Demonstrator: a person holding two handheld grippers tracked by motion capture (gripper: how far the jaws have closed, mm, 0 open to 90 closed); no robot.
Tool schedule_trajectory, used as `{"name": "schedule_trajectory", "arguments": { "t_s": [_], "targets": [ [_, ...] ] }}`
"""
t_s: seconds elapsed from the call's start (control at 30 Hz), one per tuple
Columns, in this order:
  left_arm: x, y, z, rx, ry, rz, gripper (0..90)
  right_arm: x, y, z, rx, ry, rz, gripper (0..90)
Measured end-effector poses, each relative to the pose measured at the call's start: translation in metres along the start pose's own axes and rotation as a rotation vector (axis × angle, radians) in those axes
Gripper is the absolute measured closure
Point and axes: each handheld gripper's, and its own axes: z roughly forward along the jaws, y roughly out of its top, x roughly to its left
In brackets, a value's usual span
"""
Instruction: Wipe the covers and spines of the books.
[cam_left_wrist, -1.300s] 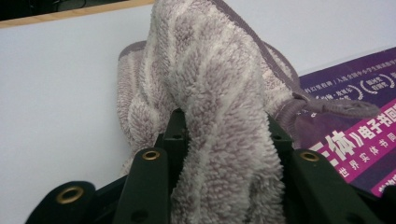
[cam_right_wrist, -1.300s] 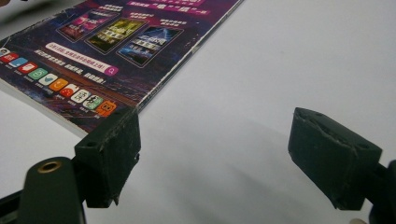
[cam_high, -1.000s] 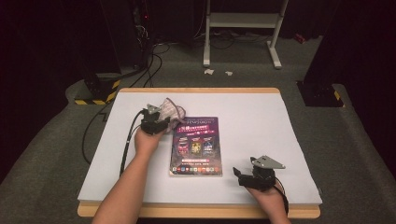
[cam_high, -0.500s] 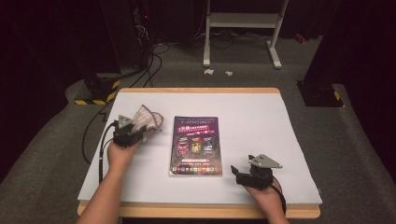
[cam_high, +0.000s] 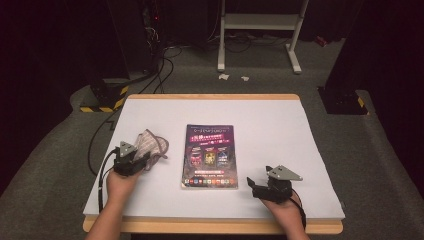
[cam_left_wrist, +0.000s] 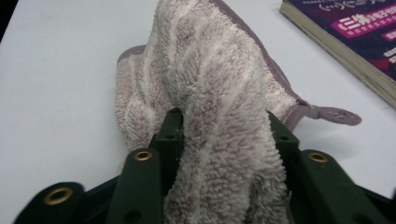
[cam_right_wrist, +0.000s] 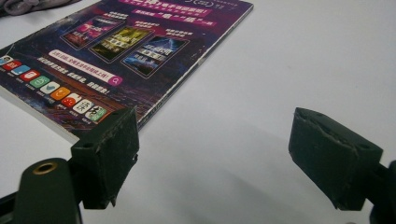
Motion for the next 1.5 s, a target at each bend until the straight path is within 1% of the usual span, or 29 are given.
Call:
{"name": "schedule_trajectory", "arguments": {
  "t_s": [0.1,0.17,0.27,0.37,0.4,0.43,0.5,0.53,0.6,0.7,0.73,0.8,0.83,0.9,0.93,1.03,1.13,1.17,1.2,1.23,1.27,1.33,1.4,1.47,1.5],
  "targets": [
    [0.001,0.001,-0.005,-0.023,-0.013,-0.018,47.0,0.000,0.000,0.000,0.003,-0.001,0.001,16.3],
    [0.000,0.003,-0.011,-0.044,-0.018,-0.012,41.9,0.000,0.000,0.001,0.005,-0.001,0.001,16.2],
    [-0.004,0.008,-0.023,-0.079,-0.006,0.006,39.3,0.001,0.000,0.002,0.008,0.001,-0.002,16.2],
    [-0.009,0.014,-0.035,-0.129,-0.041,-0.009,37.2,0.002,0.000,0.002,0.010,0.002,-0.003,16.2],
    [-0.011,0.015,-0.037,-0.136,-0.051,-0.009,37.2,0.002,0.000,0.002,0.010,0.003,-0.003,16.2],
    [-0.014,0.017,-0.039,-0.141,-0.059,-0.003,37.1,0.002,0.000,0.002,0.010,0.004,-0.003,16.2],
    [-0.022,0.020,-0.040,-0.146,-0.068,0.023,36.8,0.003,0.001,0.002,0.008,0.005,-0.003,16.2],
    [-0.027,0.021,-0.040,-0.149,-0.084,0.034,36.8,0.003,0.001,0.001,0.007,0.005,-0.003,16.2],
    [-0.034,0.023,-0.039,-0.154,-0.115,0.036,36.7,0.002,0.001,0.001,0.006,0.005,-0.003,16.2],
    [-0.045,0.025,-0.035,-0.146,-0.157,0.052,36.2,0.002,0.001,0.001,0.004,0.005,-0.005,16.2],
    [-0.048,0.025,-0.034,-0.140,-0.164,0.064,35.6,0.002,0.001,0.001,0.004,0.004,-0.005,16.2],
    [-0.056,0.023,-0.031,-0.144,-0.178,0.098,40.4,0.002,0.001,0.000,0.004,0.004,-0.004,16.2],
    [-0.059,0.022,-0.030,-0.144,-0.186,0.100,41.1,0.002,0.001,0.000,0.004,0.004,-0.004,16.2],
    [-0.064,0.020,-0.028,-0.154,-0.234,0.079,43.2,0.002,0.001,0.000,0.003,0.003,-0.004,16.2],
    [-0.066,0.020,-0.028,-0.152,-0.246,0.079,43.1,0.002,0.001,0.000,0.004,0.004,-0.001,16.2],
    [-0.075,0.017,-0.025,-0.143,-0.278,0.105,45.7,0.002,0.001,0.000,0.003,0.005,-0.002,16.2],
    [-0.083,0.015,-0.023,-0.129,-0.304,0.123,44.7,0.003,0.001,0.000,0.003,0.005,-0.006,16.3],
    [-0.085,0.014,-0.023,-0.138,-0.307,0.133,44.4,0.003,0.001,0.000,0.003,0.005,-0.006,16.2],
    [-0.088,0.013,-0.022,-0.148,-0.317,0.134,44.5,0.003,0.001,0.000,0.004,0.006,-0.006,16.2],
    [-0.089,0.013,-0.022,-0.146,-0.331,0.130,44.5,0.003,0.001,0.000,0.003,0.006,-0.007,16.3],
    [-0.090,0.012,-0.021,-0.146,-0.334,0.124,43.8,0.003,0.001,0.000,0.004,0.006,-0.006,16.3],
    [-0.093,0.011,-0.020,-0.151,-0.338,0.130,42.5,0.003,0.001,0.000,0.004,0.007,-0.009,16.3],
    [-0.097,0.010,-0.019,-0.150,-0.328,0.129,40.1,0.003,0.001,0.000,0.003,0.008,-0.008,16.2],
    [-0.101,0.009,-0.018,-0.162,-0.329,0.128,37.8,0.003,0.001,-0.001,0.001,0.008,-0.010,16.3],
    [-0.103,0.009,-0.018,-0.159,-0.325,0.134,37.4,0.003,0.002,-0.001,-0.002,0.008,-0.011,16.3]
  ]
}}
